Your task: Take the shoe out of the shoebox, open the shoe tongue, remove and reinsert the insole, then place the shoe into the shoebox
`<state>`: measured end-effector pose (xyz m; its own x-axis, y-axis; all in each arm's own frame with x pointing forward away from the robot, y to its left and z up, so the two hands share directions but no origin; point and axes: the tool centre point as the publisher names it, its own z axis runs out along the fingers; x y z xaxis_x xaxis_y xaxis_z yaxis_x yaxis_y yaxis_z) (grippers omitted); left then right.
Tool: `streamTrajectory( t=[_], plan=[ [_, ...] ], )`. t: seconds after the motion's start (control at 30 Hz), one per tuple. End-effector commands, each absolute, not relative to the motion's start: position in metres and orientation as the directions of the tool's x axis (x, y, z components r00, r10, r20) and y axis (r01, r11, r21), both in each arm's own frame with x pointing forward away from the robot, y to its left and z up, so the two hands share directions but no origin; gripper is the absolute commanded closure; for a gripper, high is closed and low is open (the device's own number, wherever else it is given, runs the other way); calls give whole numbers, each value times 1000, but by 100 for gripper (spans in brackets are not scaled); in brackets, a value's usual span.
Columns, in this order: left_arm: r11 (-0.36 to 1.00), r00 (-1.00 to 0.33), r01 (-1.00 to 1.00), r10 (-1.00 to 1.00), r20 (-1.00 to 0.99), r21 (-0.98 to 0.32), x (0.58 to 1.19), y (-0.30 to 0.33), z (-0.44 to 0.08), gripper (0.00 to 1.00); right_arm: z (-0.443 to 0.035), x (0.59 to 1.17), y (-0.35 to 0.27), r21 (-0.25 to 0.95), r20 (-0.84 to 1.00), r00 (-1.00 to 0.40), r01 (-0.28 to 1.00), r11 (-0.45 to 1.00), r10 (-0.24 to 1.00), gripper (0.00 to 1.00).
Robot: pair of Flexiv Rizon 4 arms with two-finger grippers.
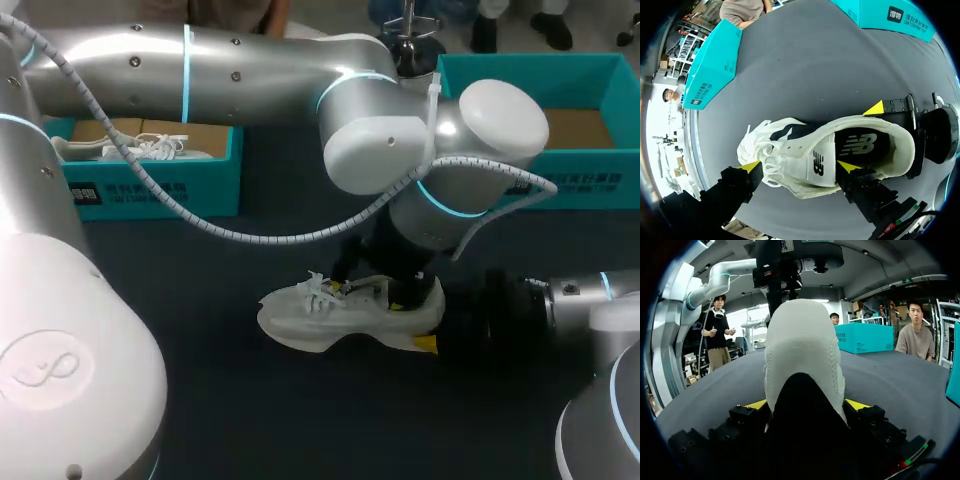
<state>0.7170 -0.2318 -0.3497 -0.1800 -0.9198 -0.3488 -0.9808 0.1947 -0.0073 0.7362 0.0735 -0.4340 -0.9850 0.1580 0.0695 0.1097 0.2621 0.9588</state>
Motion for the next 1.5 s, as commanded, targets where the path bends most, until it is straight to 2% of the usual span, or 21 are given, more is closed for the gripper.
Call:
streamTrajectory(
  t=[0.03,0.8,1.37,1.43,1.5],
  plan=[
    [187,-174,-982,-925,-337,-8,715,-226,-350,100,-439,734,75,958,69,-985,111,264,160,100],
    [184,-162,-982,-930,-330,-39,719,-214,-333,100,-439,734,75,958,69,-985,111,264,160,100],
    [110,-94,-991,-979,-181,-76,714,-164,-298,100,-439,734,75,958,69,-985,111,264,160,100],
    [96,-83,-992,-985,-149,-82,714,-159,-296,98,-439,734,75,958,69,-985,111,264,160,100],
    [92,-83,-992,-991,-103,-82,714,-154,-295,87,-439,734,75,958,69,-985,111,264,160,100]
  ],
)
